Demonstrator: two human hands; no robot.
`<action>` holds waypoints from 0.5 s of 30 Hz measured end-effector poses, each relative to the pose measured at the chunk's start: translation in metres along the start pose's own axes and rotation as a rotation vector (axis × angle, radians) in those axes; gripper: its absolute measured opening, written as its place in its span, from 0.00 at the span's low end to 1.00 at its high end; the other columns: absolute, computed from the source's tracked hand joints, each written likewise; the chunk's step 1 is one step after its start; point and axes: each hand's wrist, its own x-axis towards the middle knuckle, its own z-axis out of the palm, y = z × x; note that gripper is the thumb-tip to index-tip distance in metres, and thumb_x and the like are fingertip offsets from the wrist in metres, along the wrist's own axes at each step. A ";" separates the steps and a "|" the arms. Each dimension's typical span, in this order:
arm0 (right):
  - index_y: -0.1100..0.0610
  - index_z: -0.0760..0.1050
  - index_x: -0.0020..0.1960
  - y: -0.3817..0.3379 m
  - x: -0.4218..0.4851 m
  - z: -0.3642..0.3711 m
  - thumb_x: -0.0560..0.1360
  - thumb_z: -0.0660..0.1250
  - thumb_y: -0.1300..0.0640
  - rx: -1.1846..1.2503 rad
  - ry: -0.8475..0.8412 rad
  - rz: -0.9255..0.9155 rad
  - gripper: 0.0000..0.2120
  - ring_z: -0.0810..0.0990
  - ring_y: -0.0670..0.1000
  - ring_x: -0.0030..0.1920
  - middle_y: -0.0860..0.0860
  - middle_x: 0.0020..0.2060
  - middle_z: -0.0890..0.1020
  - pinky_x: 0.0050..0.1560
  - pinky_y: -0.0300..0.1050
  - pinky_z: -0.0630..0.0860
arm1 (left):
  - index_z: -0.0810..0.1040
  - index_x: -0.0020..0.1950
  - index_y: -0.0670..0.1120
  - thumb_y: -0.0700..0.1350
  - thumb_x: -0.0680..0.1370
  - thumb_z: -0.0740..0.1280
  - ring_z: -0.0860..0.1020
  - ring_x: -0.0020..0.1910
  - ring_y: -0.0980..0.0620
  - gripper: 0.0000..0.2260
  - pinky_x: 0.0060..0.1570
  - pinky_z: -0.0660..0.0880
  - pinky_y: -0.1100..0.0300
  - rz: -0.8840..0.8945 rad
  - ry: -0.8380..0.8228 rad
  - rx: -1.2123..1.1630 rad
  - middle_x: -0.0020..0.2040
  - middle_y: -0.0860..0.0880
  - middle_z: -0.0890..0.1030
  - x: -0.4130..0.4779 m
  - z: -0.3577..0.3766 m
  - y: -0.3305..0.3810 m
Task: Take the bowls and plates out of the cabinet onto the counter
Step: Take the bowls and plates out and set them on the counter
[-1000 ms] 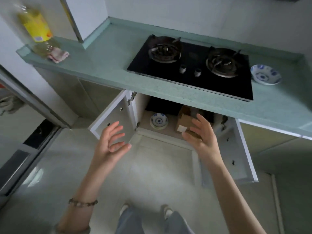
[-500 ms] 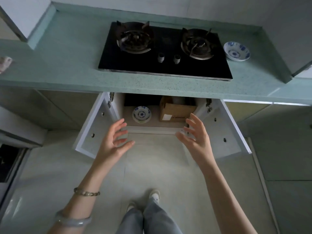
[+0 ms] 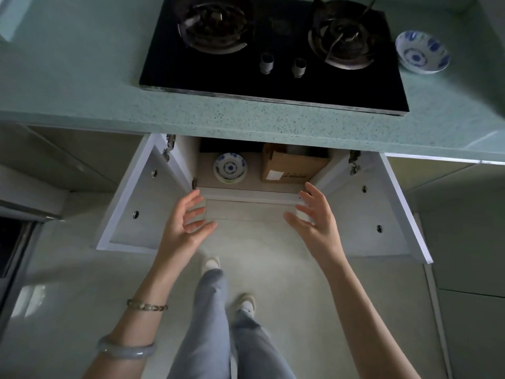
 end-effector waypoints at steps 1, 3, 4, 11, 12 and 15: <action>0.44 0.65 0.66 0.004 0.008 0.003 0.71 0.73 0.63 -0.006 -0.005 0.011 0.31 0.76 0.51 0.59 0.49 0.62 0.73 0.45 0.29 0.76 | 0.68 0.69 0.49 0.30 0.72 0.70 0.75 0.60 0.55 0.29 0.53 0.74 0.66 -0.013 -0.003 0.003 0.64 0.50 0.74 0.007 0.000 -0.004; 0.43 0.64 0.66 0.015 0.026 0.009 0.71 0.73 0.63 -0.024 -0.010 0.028 0.31 0.76 0.51 0.59 0.50 0.62 0.73 0.45 0.30 0.77 | 0.67 0.70 0.48 0.31 0.72 0.71 0.75 0.60 0.58 0.30 0.52 0.75 0.69 -0.030 -0.010 0.010 0.63 0.52 0.74 0.027 0.001 -0.013; 0.43 0.64 0.65 0.022 0.035 0.012 0.70 0.73 0.63 -0.035 -0.009 0.033 0.31 0.76 0.51 0.59 0.50 0.63 0.73 0.45 0.30 0.77 | 0.67 0.70 0.47 0.31 0.72 0.71 0.75 0.60 0.58 0.30 0.52 0.75 0.70 -0.037 -0.012 0.011 0.63 0.52 0.74 0.038 0.002 -0.019; 0.42 0.65 0.65 0.104 0.115 0.052 0.70 0.74 0.63 -0.055 0.020 0.031 0.31 0.76 0.49 0.59 0.49 0.62 0.74 0.46 0.33 0.77 | 0.68 0.70 0.44 0.28 0.72 0.69 0.75 0.59 0.53 0.29 0.53 0.74 0.65 -0.005 -0.004 -0.006 0.63 0.49 0.74 0.139 0.009 -0.093; 0.41 0.66 0.64 0.120 0.128 0.060 0.70 0.74 0.63 -0.047 0.021 0.016 0.30 0.76 0.49 0.59 0.48 0.62 0.74 0.46 0.34 0.77 | 0.68 0.69 0.44 0.28 0.72 0.69 0.75 0.59 0.54 0.28 0.52 0.75 0.66 0.006 0.001 -0.015 0.63 0.49 0.74 0.153 0.010 -0.110; 0.42 0.67 0.65 0.176 0.172 0.084 0.71 0.73 0.63 -0.049 0.029 -0.058 0.29 0.76 0.45 0.59 0.47 0.60 0.76 0.48 0.36 0.78 | 0.68 0.69 0.46 0.29 0.72 0.69 0.76 0.59 0.57 0.28 0.52 0.75 0.69 0.032 -0.007 -0.023 0.63 0.51 0.75 0.196 0.012 -0.169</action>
